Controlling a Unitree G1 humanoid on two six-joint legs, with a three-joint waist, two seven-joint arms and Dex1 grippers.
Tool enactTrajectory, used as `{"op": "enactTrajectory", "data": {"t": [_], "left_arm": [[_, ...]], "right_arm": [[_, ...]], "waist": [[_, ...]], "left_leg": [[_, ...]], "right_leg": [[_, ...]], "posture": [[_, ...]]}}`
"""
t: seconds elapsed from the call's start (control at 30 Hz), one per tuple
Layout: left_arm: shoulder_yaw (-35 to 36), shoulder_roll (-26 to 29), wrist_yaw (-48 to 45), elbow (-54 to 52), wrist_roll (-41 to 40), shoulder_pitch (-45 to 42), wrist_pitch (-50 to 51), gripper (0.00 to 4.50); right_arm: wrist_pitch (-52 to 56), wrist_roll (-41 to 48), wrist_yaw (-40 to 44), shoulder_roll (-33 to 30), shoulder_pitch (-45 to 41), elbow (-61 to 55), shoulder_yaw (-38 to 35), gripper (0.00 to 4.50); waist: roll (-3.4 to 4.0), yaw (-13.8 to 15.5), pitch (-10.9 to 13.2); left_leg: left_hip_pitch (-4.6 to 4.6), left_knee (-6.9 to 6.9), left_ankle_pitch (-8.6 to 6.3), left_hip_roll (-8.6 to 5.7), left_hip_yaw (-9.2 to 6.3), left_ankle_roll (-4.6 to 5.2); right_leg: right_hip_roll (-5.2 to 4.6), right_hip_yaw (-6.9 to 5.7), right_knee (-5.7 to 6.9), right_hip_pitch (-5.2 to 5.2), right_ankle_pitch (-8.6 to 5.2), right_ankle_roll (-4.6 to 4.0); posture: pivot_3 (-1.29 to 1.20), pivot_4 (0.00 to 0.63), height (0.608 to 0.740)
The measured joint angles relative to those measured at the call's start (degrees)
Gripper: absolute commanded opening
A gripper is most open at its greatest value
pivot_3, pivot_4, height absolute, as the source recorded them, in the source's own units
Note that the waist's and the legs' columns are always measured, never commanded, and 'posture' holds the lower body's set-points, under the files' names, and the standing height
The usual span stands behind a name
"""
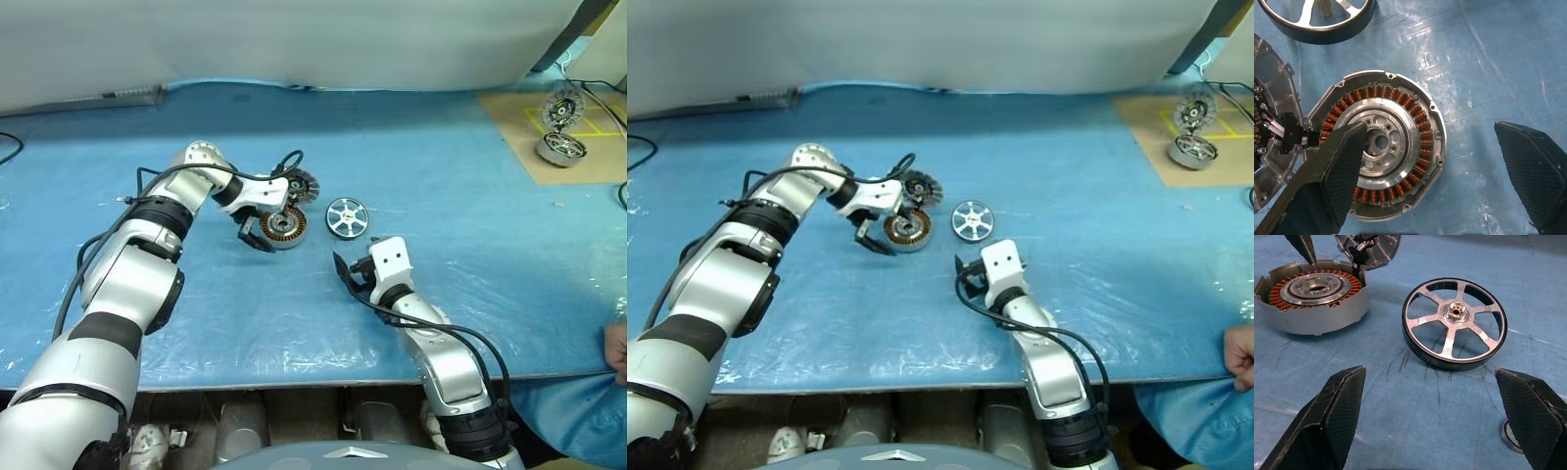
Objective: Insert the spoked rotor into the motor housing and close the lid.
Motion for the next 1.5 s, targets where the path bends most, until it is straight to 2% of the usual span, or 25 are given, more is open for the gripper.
{"op": "enactTrajectory", "data": {"t": [0.73,0.87,1.0,1.23,1.5], "left_arm": [[-2.38,-1.00,4.96,0.14,6.25,1.45,0.18,4.44],[-2.66,-1.27,8.01,-3.92,7.09,3.61,3.48,3.60],[-2.74,-0.81,9.16,-7.98,7.89,5.29,5.82,2.19],[-3.61,1.37,7.69,-16.25,8.19,8.26,10.61,2.09],[-4.38,7.03,-1.17,-38.04,8.28,15.81,28.30,2.09]], "right_arm": [[1.86,0.02,0.99,-1.15,0.57,-0.59,-1.03,4.50],[1.90,0.03,1.04,-1.12,0.41,-0.59,-1.00,4.50],[1.93,0.02,1.11,-1.13,-0.14,-0.59,-1.04,4.50],[2.01,0.03,1.34,-1.14,-1.15,-0.57,-1.00,4.50],[2.06,0.03,1.62,-1.01,-1.50,-0.17,-0.95,4.50]], "waist": [[-0.01,0.00,0.00],[-0.01,-0.03,0.00],[0.00,-0.09,0.00],[0.01,-0.23,-0.01],[0.02,-0.89,-0.01]], "left_leg": [[0.05,0.00,0.01,0.00,0.00,-0.01],[0.17,0.00,0.03,0.01,0.00,-0.05],[0.28,0.00,0.07,0.03,0.02,-0.12],[0.43,-0.05,0.09,0.08,0.04,-0.16],[0.45,-0.25,0.09,0.18,0.07,-0.16]], "right_leg": [[0.00,0.02,0.04,0.01,0.00,0.00],[-0.01,0.03,0.06,0.09,0.00,-0.03],[0.01,0.04,0.06,0.13,-0.07,-0.29],[0.03,0.04,0.05,0.24,-0.07,-0.34],[0.11,-0.05,0.02,0.17,-0.18,-0.51]], "posture": [[0.00,0.150,0.740],[0.00,0.150,0.740],[0.00,0.150,0.740],[0.00,0.150,0.740],[0.00,0.150,0.740]]}}
